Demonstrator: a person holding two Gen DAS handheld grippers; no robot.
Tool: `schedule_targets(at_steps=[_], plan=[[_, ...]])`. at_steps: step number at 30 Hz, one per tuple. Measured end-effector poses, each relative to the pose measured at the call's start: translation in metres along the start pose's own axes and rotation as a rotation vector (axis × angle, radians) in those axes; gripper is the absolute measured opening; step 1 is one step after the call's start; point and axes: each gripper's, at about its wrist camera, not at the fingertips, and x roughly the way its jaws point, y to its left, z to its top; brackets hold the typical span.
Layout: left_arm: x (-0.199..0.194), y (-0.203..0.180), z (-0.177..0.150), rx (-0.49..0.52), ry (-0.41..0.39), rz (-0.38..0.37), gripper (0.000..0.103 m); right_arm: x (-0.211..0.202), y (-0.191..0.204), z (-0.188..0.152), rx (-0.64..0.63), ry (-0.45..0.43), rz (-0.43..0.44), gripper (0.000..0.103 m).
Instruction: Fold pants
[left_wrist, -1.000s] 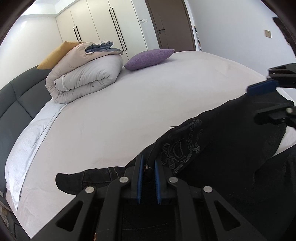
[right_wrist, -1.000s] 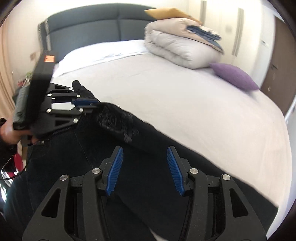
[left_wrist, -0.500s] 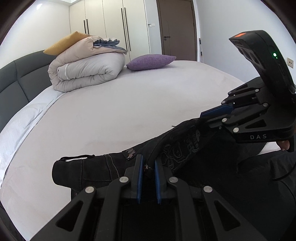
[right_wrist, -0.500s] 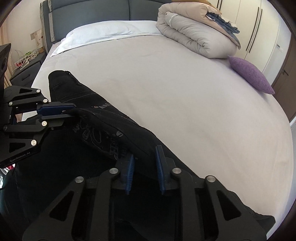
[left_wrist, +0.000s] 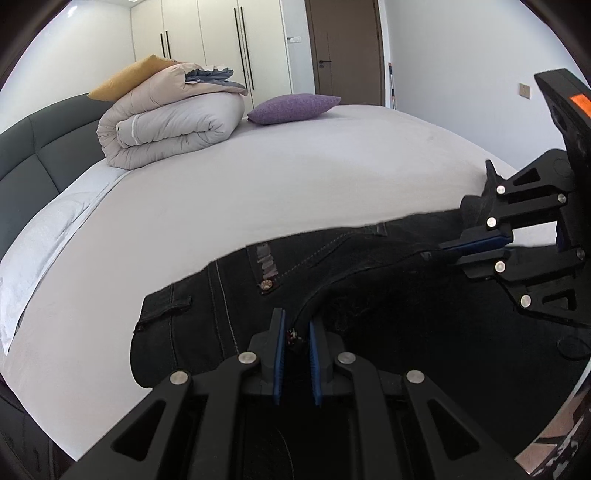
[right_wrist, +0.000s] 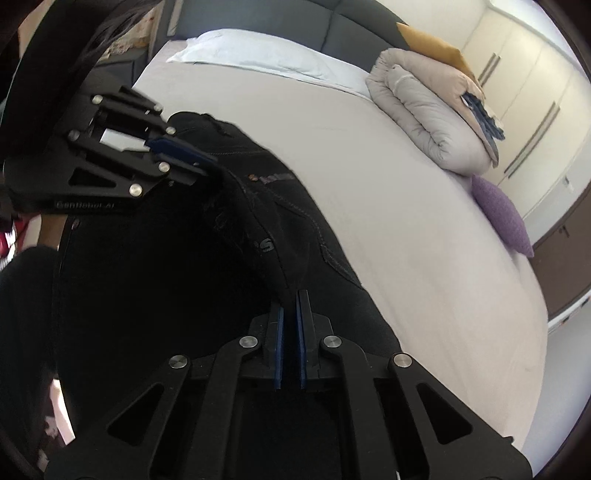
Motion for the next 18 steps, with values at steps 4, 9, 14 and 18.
schedule_targets(at_steps=[4,9,14,18], plan=[[-0.008,-0.008,-0.034,0.049,0.038,-0.011,0.012,0.003,0.064,-0.007,-0.146,0.027,-0.043,0.005],[-0.017,-0.008,-0.061,0.052,0.057,0.023,0.012,0.010,0.120,-0.004,-0.188,0.037,-0.053,0.005],[-0.022,0.004,-0.078,-0.037,0.029,0.065,0.012,0.020,0.175,0.006,-0.253,0.038,-0.063,0.005],[-0.021,0.018,-0.087,-0.134,0.003,0.054,0.012,0.024,0.207,0.011,-0.274,0.038,-0.044,0.005]])
